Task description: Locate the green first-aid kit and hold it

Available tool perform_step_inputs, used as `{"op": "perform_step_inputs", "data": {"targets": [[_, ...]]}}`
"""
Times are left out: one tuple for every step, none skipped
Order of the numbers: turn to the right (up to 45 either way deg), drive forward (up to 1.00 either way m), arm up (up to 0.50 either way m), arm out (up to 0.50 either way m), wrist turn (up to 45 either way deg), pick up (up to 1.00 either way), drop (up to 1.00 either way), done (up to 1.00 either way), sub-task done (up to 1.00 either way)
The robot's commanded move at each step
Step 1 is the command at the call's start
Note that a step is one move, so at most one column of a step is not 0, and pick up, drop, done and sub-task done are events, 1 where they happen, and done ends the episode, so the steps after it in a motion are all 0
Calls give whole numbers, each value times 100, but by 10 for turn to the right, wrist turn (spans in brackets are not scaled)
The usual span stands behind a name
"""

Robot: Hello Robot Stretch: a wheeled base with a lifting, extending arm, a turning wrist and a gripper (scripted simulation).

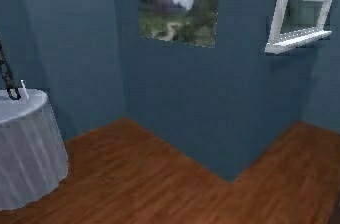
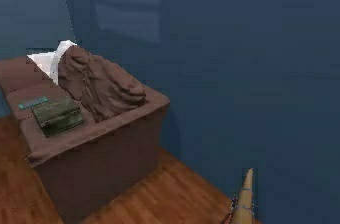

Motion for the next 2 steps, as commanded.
{"op": "perform_step_inputs", "data": {"targets": [[180, 0, 0, 0, 0, 0, 0, 0, 0], [0, 90, 0, 0, 0, 0, 0, 0, 0]]}}
